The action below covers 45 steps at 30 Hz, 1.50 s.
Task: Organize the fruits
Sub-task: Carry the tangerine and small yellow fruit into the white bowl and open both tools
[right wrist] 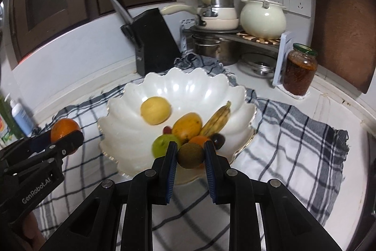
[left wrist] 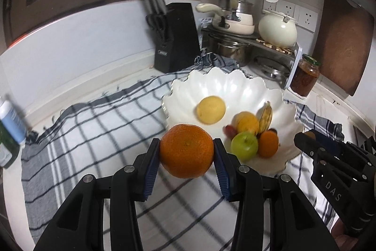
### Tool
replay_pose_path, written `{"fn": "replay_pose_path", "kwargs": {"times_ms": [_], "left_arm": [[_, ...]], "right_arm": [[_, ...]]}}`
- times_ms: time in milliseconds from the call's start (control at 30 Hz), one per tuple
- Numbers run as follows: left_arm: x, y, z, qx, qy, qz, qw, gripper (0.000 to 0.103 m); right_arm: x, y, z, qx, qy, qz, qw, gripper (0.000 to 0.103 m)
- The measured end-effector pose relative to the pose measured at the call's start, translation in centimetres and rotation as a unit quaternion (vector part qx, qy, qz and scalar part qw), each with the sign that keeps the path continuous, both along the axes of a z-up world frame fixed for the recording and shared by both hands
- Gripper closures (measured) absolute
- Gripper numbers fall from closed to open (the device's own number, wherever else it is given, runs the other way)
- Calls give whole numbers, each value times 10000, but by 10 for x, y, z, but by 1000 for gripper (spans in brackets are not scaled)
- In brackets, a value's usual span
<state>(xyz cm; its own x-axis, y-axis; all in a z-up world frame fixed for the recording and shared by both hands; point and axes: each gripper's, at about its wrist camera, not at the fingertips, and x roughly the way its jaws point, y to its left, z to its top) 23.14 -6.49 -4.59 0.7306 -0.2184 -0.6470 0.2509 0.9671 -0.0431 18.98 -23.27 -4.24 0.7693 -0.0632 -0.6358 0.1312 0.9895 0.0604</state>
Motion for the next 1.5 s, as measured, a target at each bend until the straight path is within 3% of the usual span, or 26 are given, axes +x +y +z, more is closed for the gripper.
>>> {"fn": "replay_pose_path", "kwargs": {"times_ms": [400, 833, 900, 967, 1100, 1200, 1267, 1500], "left_arm": [[48, -36, -16, 66, 184, -209, 9996, 59], [70, -49, -40, 133, 498, -326, 9981, 58], [70, -49, -41, 170, 497, -328, 9981, 53], [68, -47, -38, 197, 406, -281, 9986, 40], [64, -43, -30, 235, 313, -207, 9990, 33], [61, -39, -26, 249, 299, -150, 9991, 27], [57, -35, -23, 267, 275, -47, 9993, 14], [37, -21, -7, 325, 119, 96, 9994, 12]], "right_arm": [[41, -34, -14, 42, 165, -205, 9996, 79], [64, -44, -32, 110, 392, -133, 9991, 78], [64, -44, -31, 81, 388, -155, 9991, 75], [63, -44, -29, 78, 367, -194, 9991, 60], [58, -44, -24, 18, 276, -275, 9992, 45], [54, -43, -19, -24, 228, -365, 9991, 28], [49, -42, -13, -124, 169, -484, 9986, 14], [33, -33, 5, -293, 32, -606, 9977, 10]]}}
